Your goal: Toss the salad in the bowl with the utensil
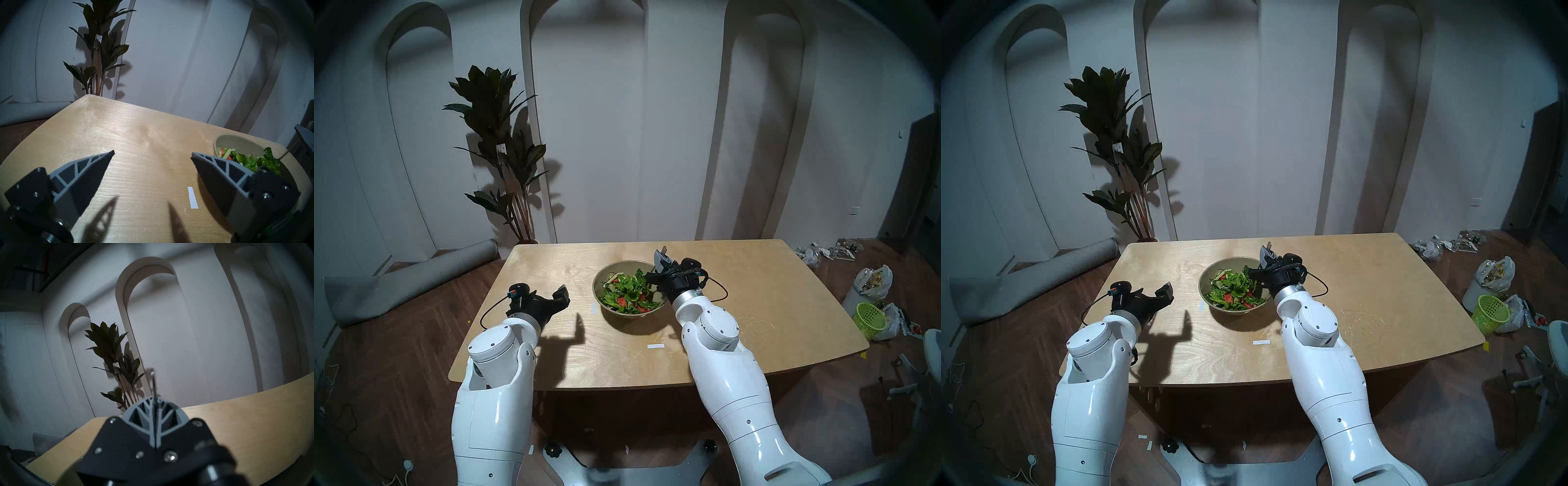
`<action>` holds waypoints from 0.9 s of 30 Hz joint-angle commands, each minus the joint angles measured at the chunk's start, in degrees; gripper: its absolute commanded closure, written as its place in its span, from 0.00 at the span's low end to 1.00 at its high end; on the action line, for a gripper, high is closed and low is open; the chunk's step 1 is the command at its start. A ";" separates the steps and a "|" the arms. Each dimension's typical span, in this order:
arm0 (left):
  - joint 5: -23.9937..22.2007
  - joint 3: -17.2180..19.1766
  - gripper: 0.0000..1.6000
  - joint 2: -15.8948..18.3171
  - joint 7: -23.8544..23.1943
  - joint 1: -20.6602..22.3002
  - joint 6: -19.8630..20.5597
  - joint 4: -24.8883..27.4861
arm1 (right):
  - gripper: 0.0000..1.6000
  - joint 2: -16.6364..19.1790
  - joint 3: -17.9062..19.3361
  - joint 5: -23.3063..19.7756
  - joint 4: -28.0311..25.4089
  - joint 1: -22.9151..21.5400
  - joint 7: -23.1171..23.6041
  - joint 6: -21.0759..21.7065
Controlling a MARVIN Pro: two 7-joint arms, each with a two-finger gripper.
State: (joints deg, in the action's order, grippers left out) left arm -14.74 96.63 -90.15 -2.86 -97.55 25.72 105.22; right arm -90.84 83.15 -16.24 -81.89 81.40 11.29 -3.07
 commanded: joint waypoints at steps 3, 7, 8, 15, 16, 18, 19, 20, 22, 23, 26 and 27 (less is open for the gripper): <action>0.71 -1.48 0.00 -0.01 0.12 1.53 0.55 0.59 | 1.00 3.16 2.04 3.14 4.44 -4.38 0.21 -7.03; 1.61 -2.05 0.00 -0.17 0.90 1.49 0.80 0.76 | 1.00 2.62 1.68 3.07 10.43 -6.80 0.54 -7.28; 1.69 -2.03 0.00 -0.34 1.15 1.50 0.75 0.72 | 1.00 2.17 1.88 2.08 11.58 -7.27 0.97 -6.61; 2.03 -1.32 0.00 -0.88 2.89 1.28 0.45 1.06 | 1.00 0.00 1.22 1.14 19.88 -11.57 2.87 -9.19; 1.95 -1.08 0.00 -1.01 3.18 1.22 0.36 1.14 | 1.00 -0.25 1.09 0.83 20.52 -12.07 3.43 -9.59; 1.77 -0.59 0.00 -1.16 3.53 1.20 0.39 1.24 | 1.00 -0.71 0.87 0.33 20.98 -12.72 4.05 -9.83; 1.77 -0.59 0.00 -1.16 3.53 1.20 0.39 1.24 | 1.00 -0.71 0.87 0.33 20.98 -12.72 4.05 -9.83; 1.77 -0.37 0.00 -1.23 3.77 1.17 0.32 1.24 | 1.00 -0.85 0.65 0.20 21.10 -13.03 4.37 -10.15; 1.54 0.11 0.00 -1.43 3.92 1.05 0.22 1.28 | 1.00 -1.01 0.18 -0.09 21.51 -13.49 5.23 -10.38; 1.53 0.25 0.00 -1.45 3.98 0.99 0.17 1.33 | 1.00 -1.13 -0.07 -0.05 21.72 -13.61 5.38 -10.57; 1.33 0.98 0.00 -1.68 4.30 0.73 0.01 1.66 | 1.00 -1.77 -1.00 -0.29 23.10 -14.19 6.18 -10.41; 1.23 1.20 0.00 -1.72 4.40 0.66 0.02 1.76 | 1.00 -1.97 -1.33 -0.15 23.46 -14.34 6.22 -10.87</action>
State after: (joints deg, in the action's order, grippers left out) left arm -12.81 96.86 -91.48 1.46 -97.14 26.40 105.11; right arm -90.50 83.43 -16.07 -59.14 70.43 15.73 -12.49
